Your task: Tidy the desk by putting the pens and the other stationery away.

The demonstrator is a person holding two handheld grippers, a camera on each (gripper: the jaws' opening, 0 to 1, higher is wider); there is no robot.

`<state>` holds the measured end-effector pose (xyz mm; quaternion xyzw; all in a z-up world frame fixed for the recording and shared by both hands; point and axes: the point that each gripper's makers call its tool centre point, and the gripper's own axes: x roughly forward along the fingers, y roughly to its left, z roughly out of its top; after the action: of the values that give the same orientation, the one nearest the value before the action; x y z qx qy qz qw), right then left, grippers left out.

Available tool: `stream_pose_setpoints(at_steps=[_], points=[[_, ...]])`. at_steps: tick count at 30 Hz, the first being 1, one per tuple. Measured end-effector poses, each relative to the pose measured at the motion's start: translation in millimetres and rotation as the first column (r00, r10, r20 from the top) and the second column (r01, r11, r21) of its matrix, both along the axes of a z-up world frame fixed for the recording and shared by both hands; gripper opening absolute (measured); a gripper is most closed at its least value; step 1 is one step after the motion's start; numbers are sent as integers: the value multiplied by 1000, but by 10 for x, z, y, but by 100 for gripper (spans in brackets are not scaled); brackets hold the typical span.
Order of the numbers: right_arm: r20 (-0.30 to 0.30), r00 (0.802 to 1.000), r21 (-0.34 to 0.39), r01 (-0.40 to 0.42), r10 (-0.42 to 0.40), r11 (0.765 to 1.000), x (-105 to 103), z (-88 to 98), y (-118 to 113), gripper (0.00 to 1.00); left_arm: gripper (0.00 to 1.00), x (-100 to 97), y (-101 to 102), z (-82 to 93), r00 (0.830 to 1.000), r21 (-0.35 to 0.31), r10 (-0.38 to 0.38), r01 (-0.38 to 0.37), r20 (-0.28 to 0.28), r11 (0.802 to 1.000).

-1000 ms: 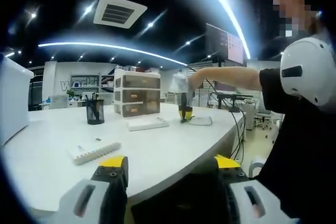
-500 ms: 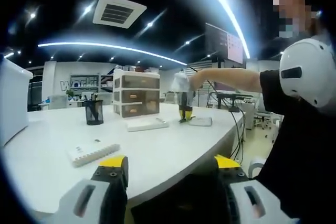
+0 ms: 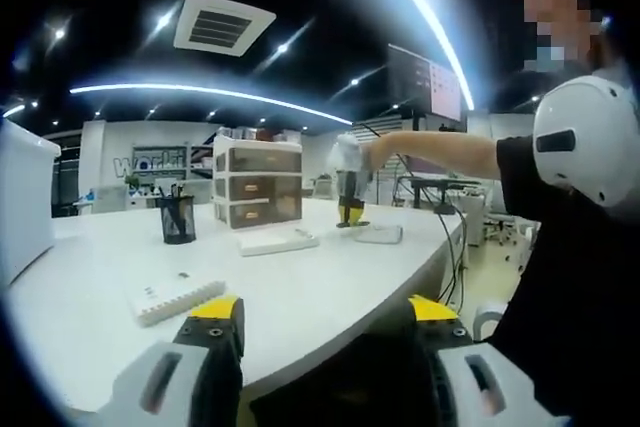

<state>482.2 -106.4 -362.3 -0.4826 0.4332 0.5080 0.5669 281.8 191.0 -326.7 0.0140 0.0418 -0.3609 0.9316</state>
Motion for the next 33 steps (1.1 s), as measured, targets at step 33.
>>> stream_pose_setpoints(at_steps=[33], points=[[-6,978,832,120,-207,542,-481,1282,475,6,63,163,-324,512,993,17,-88,87,76,996]])
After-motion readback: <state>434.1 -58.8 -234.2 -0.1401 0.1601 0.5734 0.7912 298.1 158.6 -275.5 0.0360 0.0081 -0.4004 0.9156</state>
